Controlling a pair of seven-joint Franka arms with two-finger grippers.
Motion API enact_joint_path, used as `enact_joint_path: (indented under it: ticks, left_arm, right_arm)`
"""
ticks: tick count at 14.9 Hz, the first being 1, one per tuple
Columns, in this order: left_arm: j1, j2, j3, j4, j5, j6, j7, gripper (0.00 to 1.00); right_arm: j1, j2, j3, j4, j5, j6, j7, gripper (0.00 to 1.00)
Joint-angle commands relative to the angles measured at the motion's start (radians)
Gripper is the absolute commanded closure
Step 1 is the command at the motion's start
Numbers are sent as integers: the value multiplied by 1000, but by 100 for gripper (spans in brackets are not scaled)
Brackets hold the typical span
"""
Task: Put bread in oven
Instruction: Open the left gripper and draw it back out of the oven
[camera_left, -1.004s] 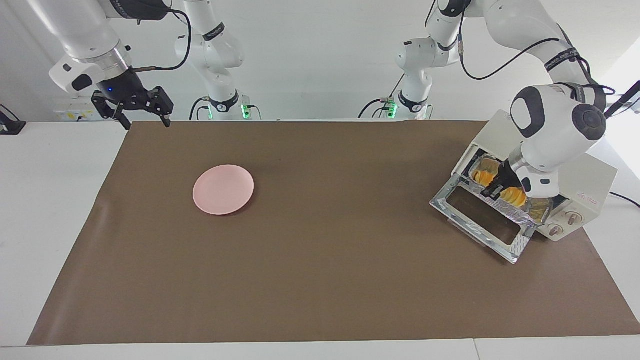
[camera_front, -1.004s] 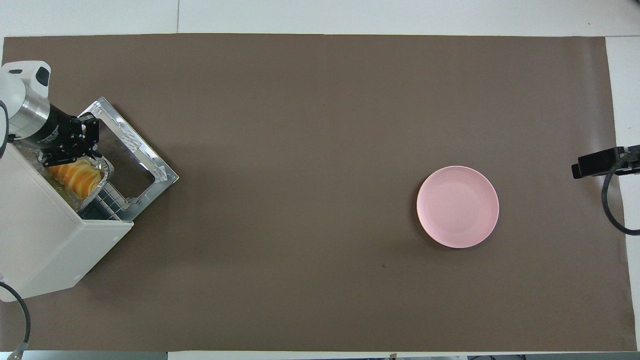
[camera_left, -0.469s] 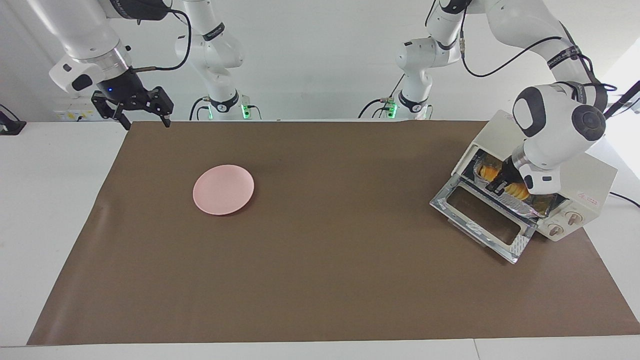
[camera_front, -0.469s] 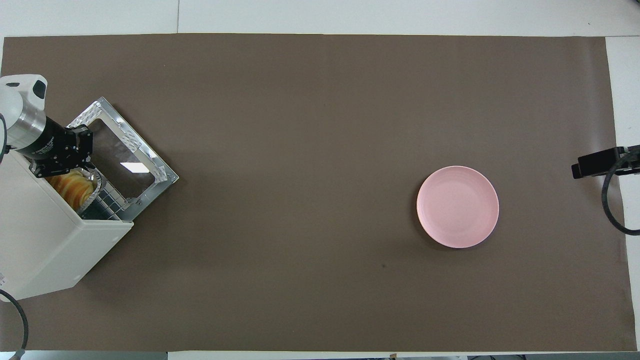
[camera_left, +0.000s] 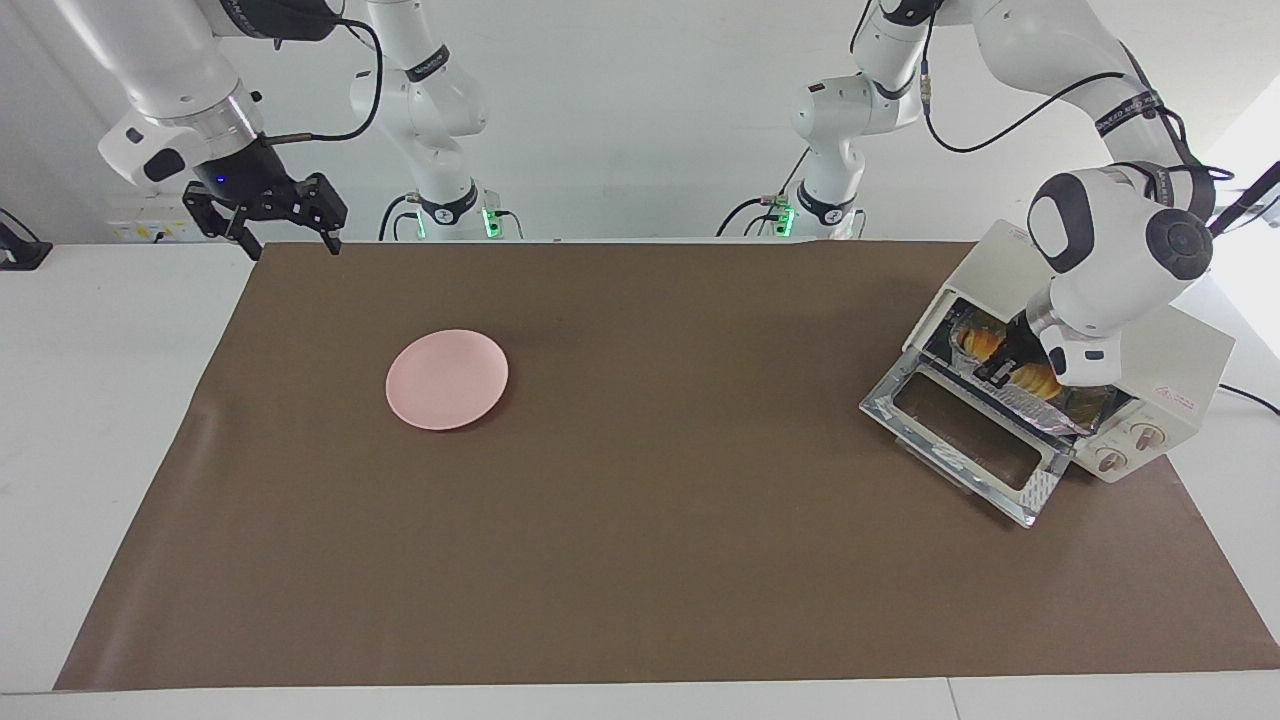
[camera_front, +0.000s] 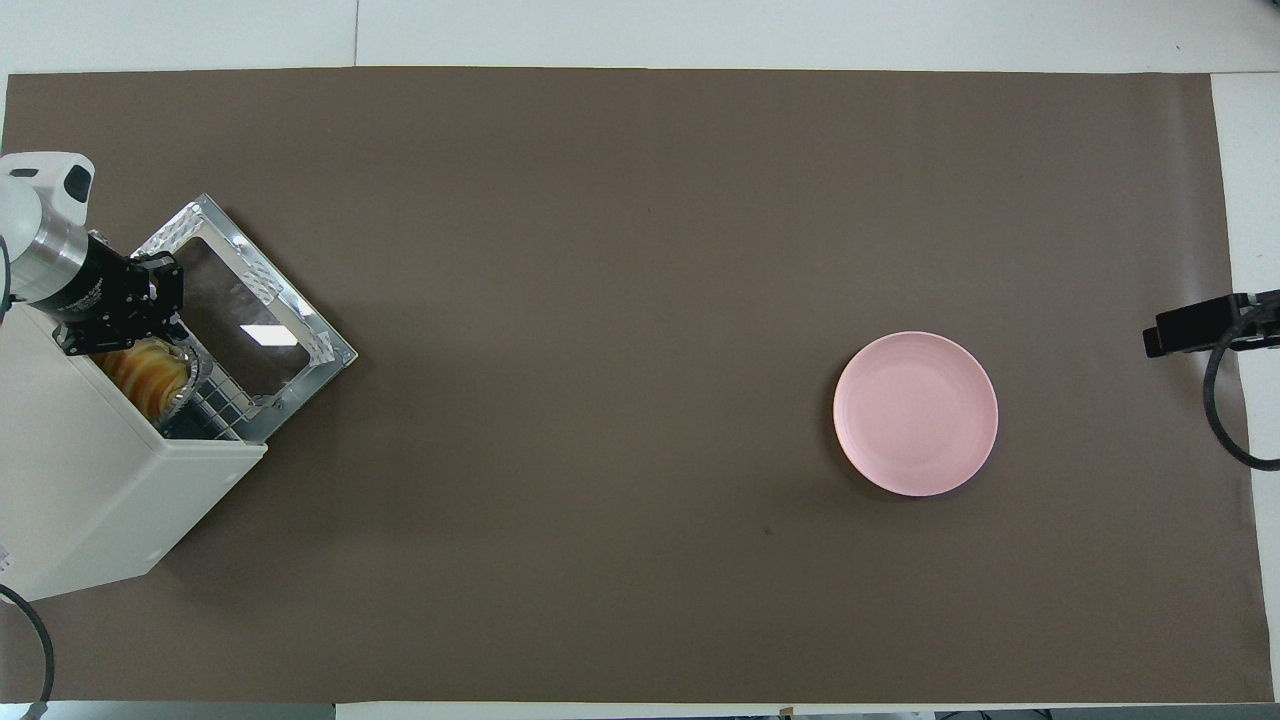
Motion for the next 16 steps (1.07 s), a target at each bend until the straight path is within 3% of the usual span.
enact_joint_path:
  ticks: [1, 3, 5, 8, 10, 16]
  left_arm:
    - [12, -31, -6, -37, 20, 54, 34, 68]
    - [32, -29, -6, -32, 22, 57, 39, 44]
    - [36, -20, -6, -11, 28, 69, 40, 41]
    - [33, -2, -8, 61, 53, 84, 56, 25]
    - [32, -8, -8, 98, 53, 65, 57, 0]
    - [21, -49, -17, 178, 34, -37, 172, 0]
  right_arm:
    - [-4, -5, 4, 0, -8, -15, -20, 0]
    - [-5, -5, 4, 0, -8, -15, -20, 0]
    - [-5, -5, 4, 0, -8, -15, -20, 0]
    - [-5, -5, 4, 0, -8, -15, -20, 0]
    - [-4, -5, 4, 0, -8, -16, -20, 0]
    - [-5, -5, 4, 0, -8, -15, -20, 0]
